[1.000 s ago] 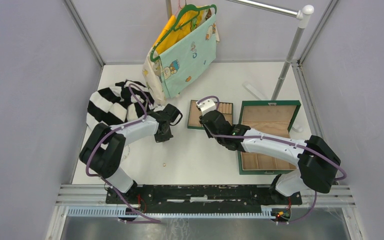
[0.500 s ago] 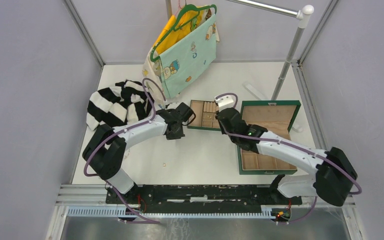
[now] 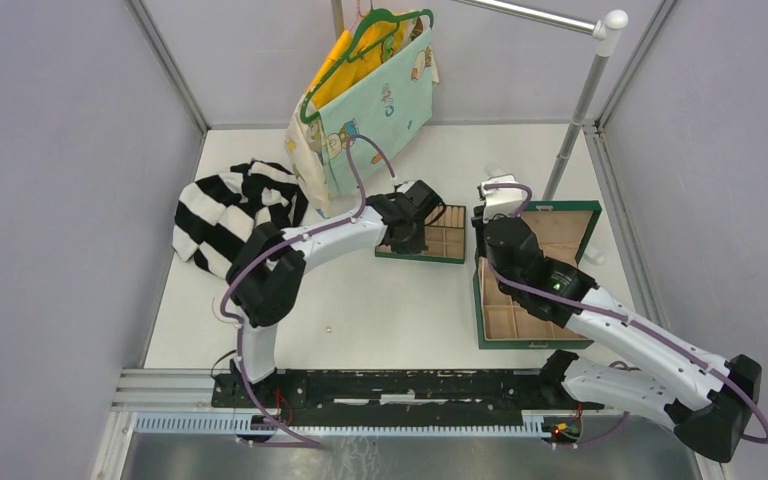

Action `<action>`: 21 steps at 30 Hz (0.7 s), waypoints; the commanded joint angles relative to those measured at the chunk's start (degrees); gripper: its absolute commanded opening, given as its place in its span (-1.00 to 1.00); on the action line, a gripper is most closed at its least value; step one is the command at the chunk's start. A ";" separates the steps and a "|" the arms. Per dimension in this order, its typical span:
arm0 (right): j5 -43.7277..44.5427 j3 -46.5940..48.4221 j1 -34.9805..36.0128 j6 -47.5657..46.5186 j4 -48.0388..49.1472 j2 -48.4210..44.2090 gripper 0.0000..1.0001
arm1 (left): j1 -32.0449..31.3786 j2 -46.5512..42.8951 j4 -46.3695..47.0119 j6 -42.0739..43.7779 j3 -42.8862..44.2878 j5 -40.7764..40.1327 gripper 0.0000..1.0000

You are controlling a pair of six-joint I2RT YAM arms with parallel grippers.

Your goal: Organize the mixed jewelry

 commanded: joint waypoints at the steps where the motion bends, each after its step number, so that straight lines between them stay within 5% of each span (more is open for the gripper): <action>1: 3.20 3.32 0.16 -0.32 -3.84 -2.83 -0.39 | -0.29 3.77 5.11 2.59 5.82 3.93 -0.96; 13: 4.36 2.41 0.16 -0.79 -6.08 -3.78 -0.38 | -0.36 11.26 10.52 1.46 10.23 8.00 -0.96; 19: 4.07 1.92 0.16 -0.48 -6.04 -3.61 -0.38 | -0.59 11.05 8.70 1.33 11.13 4.90 -0.14; 21: 4.08 1.57 0.16 -0.35 -5.99 -3.73 -0.38 | -1.01 8.85 9.52 1.82 9.89 3.73 -0.05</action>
